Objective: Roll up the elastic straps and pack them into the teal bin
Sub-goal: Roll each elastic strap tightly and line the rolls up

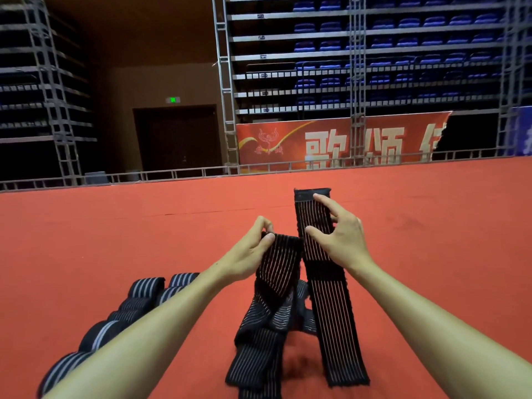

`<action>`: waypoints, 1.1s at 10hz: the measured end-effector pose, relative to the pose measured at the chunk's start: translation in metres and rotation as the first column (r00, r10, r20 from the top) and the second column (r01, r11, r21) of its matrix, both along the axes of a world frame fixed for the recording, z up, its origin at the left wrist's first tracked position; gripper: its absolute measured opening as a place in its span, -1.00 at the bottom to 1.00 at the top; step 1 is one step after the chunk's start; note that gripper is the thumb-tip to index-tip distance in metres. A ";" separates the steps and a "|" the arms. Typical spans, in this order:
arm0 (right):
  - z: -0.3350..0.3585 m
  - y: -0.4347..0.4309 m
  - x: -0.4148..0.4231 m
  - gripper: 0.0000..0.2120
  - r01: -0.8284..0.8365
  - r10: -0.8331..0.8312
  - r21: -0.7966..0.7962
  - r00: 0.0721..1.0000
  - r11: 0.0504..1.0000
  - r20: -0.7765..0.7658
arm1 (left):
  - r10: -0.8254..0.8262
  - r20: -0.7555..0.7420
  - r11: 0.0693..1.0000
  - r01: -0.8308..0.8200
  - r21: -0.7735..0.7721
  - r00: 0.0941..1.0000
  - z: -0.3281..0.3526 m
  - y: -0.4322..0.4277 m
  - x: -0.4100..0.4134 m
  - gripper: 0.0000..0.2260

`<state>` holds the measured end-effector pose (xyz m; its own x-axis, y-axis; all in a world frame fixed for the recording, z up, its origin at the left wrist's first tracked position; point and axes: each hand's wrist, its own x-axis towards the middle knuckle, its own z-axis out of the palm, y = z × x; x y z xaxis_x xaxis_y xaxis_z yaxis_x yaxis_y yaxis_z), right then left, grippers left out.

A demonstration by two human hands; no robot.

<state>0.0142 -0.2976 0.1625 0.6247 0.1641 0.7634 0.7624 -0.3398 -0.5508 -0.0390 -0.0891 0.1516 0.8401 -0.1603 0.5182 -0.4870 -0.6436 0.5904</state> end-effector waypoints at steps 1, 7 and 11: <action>0.002 -0.005 -0.002 -0.39 0.001 -0.001 0.001 1.000 1.000 -0.001 | -0.027 0.023 0.996 0.029 -0.086 0.999 0.010 -0.007 -0.008 -0.91; 0.125 0.028 -0.027 -0.80 -0.380 0.375 0.251 0.924 0.890 0.070 | 0.043 0.274 0.870 0.098 -0.482 0.961 0.144 -0.009 -0.026 -0.83; 0.123 0.045 -0.029 -0.80 -0.412 0.420 0.228 0.907 0.882 0.012 | 0.110 0.229 0.773 0.062 -0.632 0.967 0.138 -0.001 -0.031 -0.88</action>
<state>-0.0147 -0.2529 0.2856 0.5638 0.2458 0.7885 0.7850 0.1370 -0.6041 -0.0702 -0.0896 0.2895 0.6749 0.2924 0.6776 -0.6563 -0.1821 0.7322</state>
